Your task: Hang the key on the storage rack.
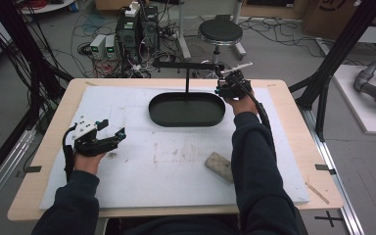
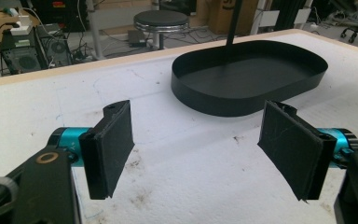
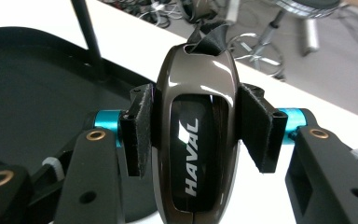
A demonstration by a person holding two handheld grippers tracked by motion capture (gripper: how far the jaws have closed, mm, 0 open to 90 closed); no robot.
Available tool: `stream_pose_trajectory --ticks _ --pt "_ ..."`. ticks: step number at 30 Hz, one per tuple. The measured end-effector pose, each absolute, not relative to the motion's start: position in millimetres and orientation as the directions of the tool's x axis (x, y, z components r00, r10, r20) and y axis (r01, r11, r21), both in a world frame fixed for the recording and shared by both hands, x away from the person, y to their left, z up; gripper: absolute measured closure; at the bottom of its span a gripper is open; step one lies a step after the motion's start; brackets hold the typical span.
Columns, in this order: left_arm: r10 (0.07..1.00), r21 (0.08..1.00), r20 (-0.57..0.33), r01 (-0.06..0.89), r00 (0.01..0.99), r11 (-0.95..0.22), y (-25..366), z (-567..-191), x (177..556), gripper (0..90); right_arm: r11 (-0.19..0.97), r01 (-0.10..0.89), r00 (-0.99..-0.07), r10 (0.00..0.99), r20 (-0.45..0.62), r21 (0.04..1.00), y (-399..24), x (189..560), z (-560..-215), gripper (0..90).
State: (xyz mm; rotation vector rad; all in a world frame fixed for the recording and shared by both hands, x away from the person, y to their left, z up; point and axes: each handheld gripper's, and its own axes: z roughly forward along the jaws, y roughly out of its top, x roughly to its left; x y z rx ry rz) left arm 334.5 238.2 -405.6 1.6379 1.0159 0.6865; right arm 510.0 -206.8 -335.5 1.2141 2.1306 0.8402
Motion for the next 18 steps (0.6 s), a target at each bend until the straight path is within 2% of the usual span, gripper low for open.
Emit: stream_pose_trajectory --ticks 5,7,8,9,10,14,16,18 --pt "0.877 0.955 -0.055 0.28 0.476 -0.092 238.6 -405.7 334.8 25.7 0.354 0.569 -0.416 0.903 -0.112 0.743 -200.4 515.1 -347.6 48.7" --pt "0.877 0.955 -0.058 0.281 0.477 -0.09 238.9 -405.7 334.8 25.7 0.338 0.56 -0.411 0.906 -0.1 0.757 -198.3 516.5 -350.2 43.2" --pt "0.878 0.955 -0.055 0.28 0.476 -0.092 239.2 -405.7 334.8 25.7 0.338 0.56 -0.411 0.906 -0.1 0.757 -198.3 516.5 -350.2 43.2" --pt "0.878 0.955 -0.056 0.282 0.476 -0.092 239.2 -405.6 334.9 25.7 0.326 0.553 -0.403 0.91 -0.096 0.767 -196.6 515.6 -347.5 35.5" --pt "0.877 0.955 -0.056 0.283 0.476 -0.093 239.0 -405.7 334.8 25.7 0.325 0.546 -0.397 0.912 -0.103 0.772 -196.4 515.1 -346.0 32.3" --pt "0.874 0.956 -0.05 0.275 0.483 -0.098 237.7 -405.3 334.1 25.7 0.33 0.529 -0.397 0.91 -0.116 0.782 -199.8 512.1 -338.9 31.2" --pt "0.873 0.957 -0.052 0.273 0.485 -0.094 237.7 -405.2 334.1 25.6 0.343 0.525 -0.407 0.905 -0.124 0.779 -206.0 508.8 -332.9 27.8" --pt "0.878 0.96 -0.052 0.265 0.475 -0.087 238.3 -405.0 334.3 18.9 0.415 0.522 -0.468 0.87 -0.157 0.745 -216.6 501.5 -324.4 22.9"
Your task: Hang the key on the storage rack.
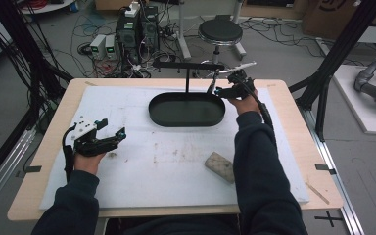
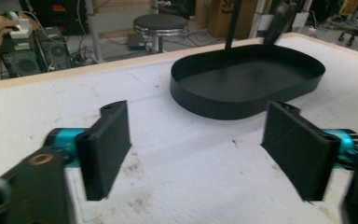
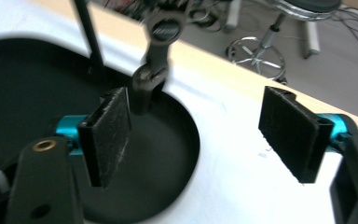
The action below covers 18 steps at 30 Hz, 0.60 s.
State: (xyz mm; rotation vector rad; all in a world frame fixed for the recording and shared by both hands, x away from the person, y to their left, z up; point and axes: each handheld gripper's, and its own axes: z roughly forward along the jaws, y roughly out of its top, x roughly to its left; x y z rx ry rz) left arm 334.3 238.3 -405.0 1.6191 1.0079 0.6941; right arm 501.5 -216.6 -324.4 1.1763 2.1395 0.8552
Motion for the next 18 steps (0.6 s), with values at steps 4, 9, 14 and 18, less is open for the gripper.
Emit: stream_pose_trajectory --ticks 4,9,14,18 --pt "0.88 0.967 -0.051 0.245 0.471 -0.075 240.9 -405.3 335.5 17.2 0.462 0.444 -0.55 0.817 -0.174 0.768 -248.0 475.0 -317.9 22.0" --pt "0.88 0.964 -0.058 0.255 0.471 -0.073 242.1 -405.6 336.6 17.1 0.452 0.452 -0.569 0.81 -0.141 0.769 -280.2 448.6 -325.8 21.0" --pt "0.881 0.963 -0.061 0.26 0.47 -0.072 242.6 -406.1 337.7 17.2 0.421 0.454 -0.531 0.836 -0.141 0.785 -312.7 406.9 -354.0 20.4" --pt "0.881 0.961 -0.062 0.265 0.469 -0.073 242.7 -406.4 338.0 17.2 0.437 0.444 -0.541 0.827 -0.155 0.782 -315.6 389.7 -369.1 20.3"
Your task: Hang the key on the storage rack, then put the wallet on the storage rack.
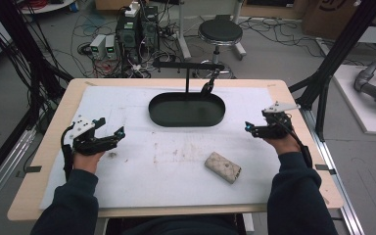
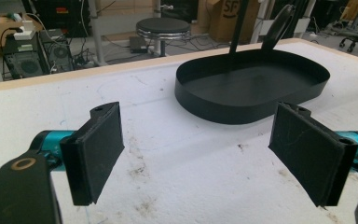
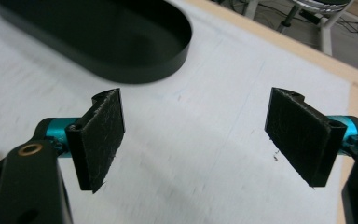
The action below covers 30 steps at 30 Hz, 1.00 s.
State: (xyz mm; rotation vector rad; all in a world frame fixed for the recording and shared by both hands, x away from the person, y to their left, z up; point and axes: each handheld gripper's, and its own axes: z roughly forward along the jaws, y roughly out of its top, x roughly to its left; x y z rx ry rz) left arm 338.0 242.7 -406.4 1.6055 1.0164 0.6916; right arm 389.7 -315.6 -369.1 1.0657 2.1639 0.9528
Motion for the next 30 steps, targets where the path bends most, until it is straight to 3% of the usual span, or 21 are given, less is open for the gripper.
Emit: stream_pose_trajectory --ticks 8,17,30 --pt "0.881 0.961 -0.062 0.266 0.469 -0.074 241.2 -406.4 338.4 17.3 0.461 0.443 -0.563 0.811 -0.162 0.769 -309.3 369.8 -394.8 20.3" --pt "0.881 0.961 -0.065 0.267 0.469 -0.071 241.2 -406.0 337.8 17.6 0.421 0.428 -0.567 0.814 -0.125 0.8 -305.9 358.3 -394.4 20.3" --pt "0.885 0.961 -0.066 0.269 0.461 -0.069 241.9 -406.3 338.4 18.0 0.469 0.427 -0.636 0.763 -0.112 0.773 -287.8 348.6 -398.1 20.4"
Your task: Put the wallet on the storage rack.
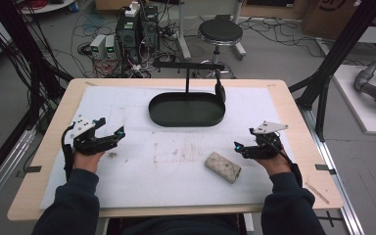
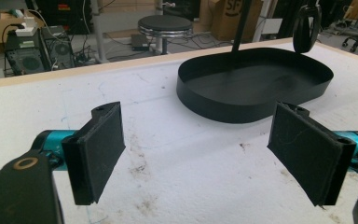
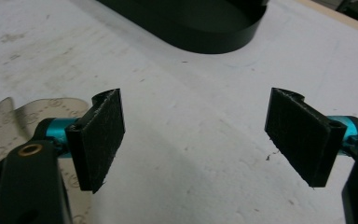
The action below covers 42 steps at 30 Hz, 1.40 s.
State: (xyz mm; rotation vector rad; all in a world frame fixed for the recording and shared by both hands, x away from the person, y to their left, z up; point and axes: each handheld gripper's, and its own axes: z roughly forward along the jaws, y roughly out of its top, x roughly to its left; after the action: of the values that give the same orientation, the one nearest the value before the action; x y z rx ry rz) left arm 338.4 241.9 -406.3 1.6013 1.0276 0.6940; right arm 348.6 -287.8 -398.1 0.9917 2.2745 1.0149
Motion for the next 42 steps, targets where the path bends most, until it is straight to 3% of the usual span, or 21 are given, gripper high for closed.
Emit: stream_pose_trajectory --ticks 14,20,32,34,42 --pt "0.878 0.958 -0.059 0.274 0.475 -0.083 235.2 -406.6 339.0 18.4 0.511 0.403 -0.726 0.684 -0.074 0.759 -259.0 334.5 -405.4 20.4" --pt "0.879 0.957 -0.063 0.278 0.472 -0.08 236.0 -406.7 339.2 18.5 0.591 0.379 -0.806 0.589 -0.06 0.712 -242.9 332.4 -420.9 20.4" --pt "0.88 0.954 -0.063 0.288 0.47 -0.086 235.9 -407.4 340.0 18.7 0.646 0.375 -0.854 0.52 -0.024 0.664 -230.0 327.3 -428.8 20.4" --pt "0.88 0.953 -0.063 0.289 0.47 -0.086 236.0 -407.5 340.1 18.8 0.687 0.376 -0.871 0.491 -0.015 0.622 -229.2 328.5 -432.5 27.1" --pt "0.883 0.952 -0.066 0.295 0.464 -0.084 236.1 -407.9 340.5 18.9 0.717 0.33 -0.88 0.469 -0.075 0.614 -237.2 329.9 -427.3 35.8"
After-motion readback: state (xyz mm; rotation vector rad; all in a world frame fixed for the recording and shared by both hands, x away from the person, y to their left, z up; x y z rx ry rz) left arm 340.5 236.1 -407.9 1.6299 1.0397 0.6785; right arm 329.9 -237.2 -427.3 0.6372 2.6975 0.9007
